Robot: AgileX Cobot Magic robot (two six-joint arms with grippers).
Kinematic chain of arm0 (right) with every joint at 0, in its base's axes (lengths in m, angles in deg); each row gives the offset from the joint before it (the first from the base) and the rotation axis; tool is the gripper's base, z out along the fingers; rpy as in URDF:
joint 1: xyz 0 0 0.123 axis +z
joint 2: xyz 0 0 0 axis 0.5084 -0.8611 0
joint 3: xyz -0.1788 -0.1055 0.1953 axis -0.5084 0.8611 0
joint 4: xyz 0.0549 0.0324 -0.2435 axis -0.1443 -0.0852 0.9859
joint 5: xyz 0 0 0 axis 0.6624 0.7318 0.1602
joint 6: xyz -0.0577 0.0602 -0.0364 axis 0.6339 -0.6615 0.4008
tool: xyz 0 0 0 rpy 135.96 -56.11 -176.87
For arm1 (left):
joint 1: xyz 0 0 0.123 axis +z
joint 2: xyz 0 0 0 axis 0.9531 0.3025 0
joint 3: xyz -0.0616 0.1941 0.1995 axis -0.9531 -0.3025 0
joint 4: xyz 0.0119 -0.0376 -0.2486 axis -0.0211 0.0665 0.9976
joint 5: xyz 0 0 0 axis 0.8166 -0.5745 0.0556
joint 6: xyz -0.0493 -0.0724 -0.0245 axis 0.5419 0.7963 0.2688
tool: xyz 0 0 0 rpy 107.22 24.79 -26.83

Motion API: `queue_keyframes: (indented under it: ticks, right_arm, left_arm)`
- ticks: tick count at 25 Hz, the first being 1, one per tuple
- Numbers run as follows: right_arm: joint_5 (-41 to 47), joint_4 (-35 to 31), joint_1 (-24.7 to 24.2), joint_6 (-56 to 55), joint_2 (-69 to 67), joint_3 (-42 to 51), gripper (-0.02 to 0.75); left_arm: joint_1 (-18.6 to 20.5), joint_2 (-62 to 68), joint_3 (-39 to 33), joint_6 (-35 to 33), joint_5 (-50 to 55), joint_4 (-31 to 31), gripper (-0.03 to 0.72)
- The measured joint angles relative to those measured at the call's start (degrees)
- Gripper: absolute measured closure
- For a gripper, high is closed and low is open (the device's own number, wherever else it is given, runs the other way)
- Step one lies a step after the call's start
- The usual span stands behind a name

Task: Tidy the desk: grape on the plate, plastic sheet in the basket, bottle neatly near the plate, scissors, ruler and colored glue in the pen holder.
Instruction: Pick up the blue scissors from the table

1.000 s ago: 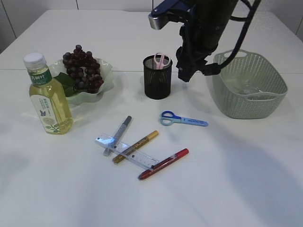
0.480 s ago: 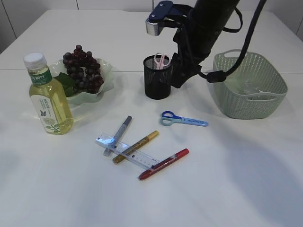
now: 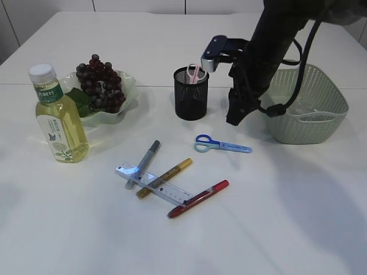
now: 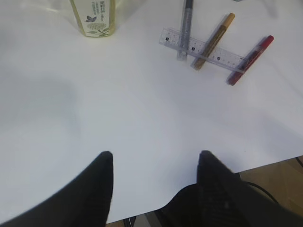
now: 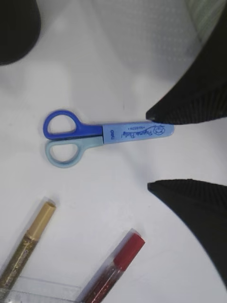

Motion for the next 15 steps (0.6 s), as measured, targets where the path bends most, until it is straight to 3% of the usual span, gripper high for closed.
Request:
queue_keyframes:
  ticks: [15]
  right_arm:
    - [-0.87, 4.24, -2.67, 6.39, -7.77, 0.0, 0.415]
  left_arm:
    - [0.0, 0.0, 0.0, 0.0, 0.0, 0.0, 0.273]
